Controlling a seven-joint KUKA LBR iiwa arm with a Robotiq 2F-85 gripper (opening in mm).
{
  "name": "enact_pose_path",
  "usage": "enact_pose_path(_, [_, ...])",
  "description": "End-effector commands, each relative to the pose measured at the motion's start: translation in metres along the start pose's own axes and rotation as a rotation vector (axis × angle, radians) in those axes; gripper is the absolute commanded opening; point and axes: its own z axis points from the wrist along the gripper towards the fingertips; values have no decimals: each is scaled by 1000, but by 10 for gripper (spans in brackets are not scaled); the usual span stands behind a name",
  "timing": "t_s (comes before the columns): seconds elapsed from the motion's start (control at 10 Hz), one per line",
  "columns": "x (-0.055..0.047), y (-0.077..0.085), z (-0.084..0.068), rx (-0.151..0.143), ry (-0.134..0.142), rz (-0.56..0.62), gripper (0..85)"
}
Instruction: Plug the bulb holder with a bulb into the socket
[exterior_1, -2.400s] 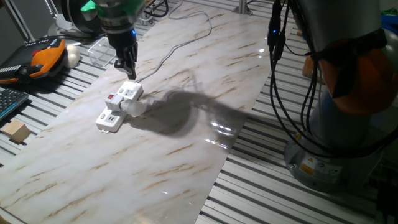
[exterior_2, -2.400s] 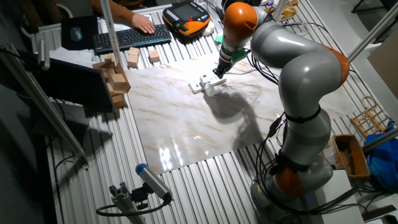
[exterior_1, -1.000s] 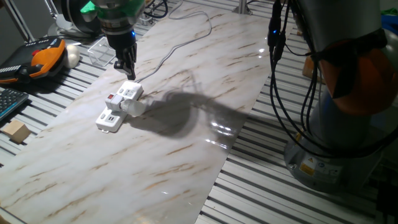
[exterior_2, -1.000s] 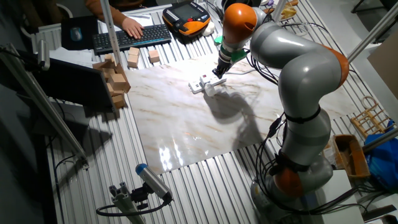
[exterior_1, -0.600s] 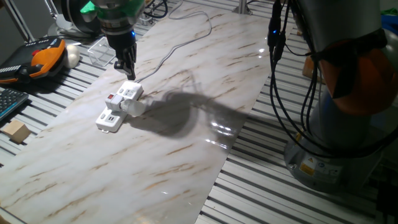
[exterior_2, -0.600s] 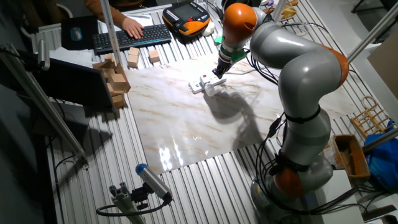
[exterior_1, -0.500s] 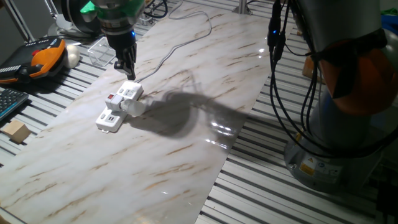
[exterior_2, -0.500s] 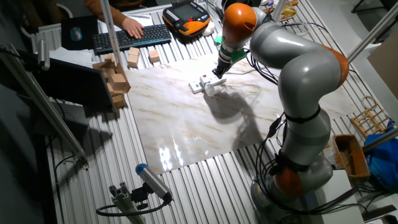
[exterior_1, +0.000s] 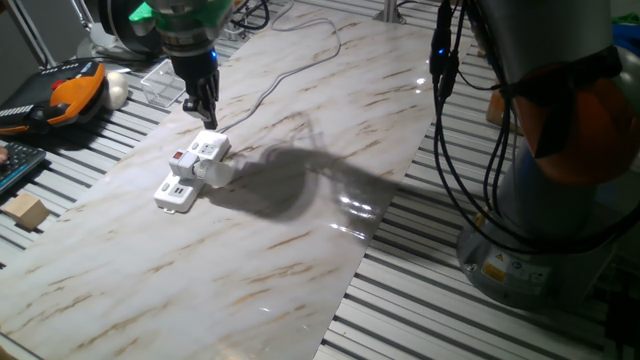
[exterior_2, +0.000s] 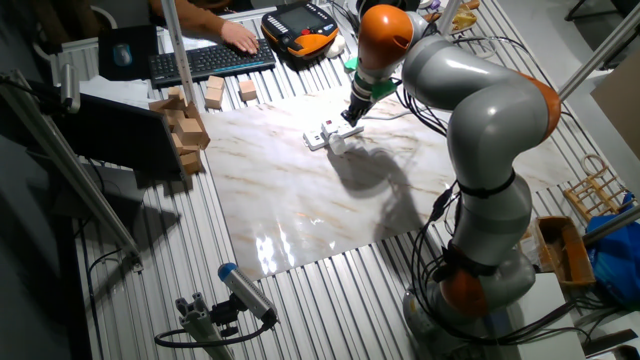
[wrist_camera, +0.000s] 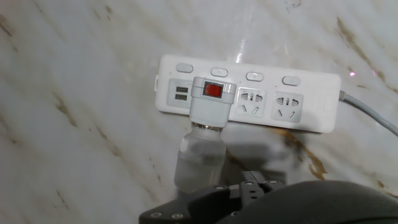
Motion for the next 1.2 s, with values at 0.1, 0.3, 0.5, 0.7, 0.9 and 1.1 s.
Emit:
enact_pose_path(0.1, [1,-1,0,0,1,0,0])
enact_pose_path(0.3, [0,-1,0,-3,10,9,0])
enact_pose_path(0.5, [-2,4,0,7,18,31,0])
enact_pose_path(0.7, [-2,6,0,1,19,35,0])
enact_pose_path(0.9, [0,4,-1,8,12,34,0])
enact_pose_path(1.1, [3,5,-3,17,6,54,0])
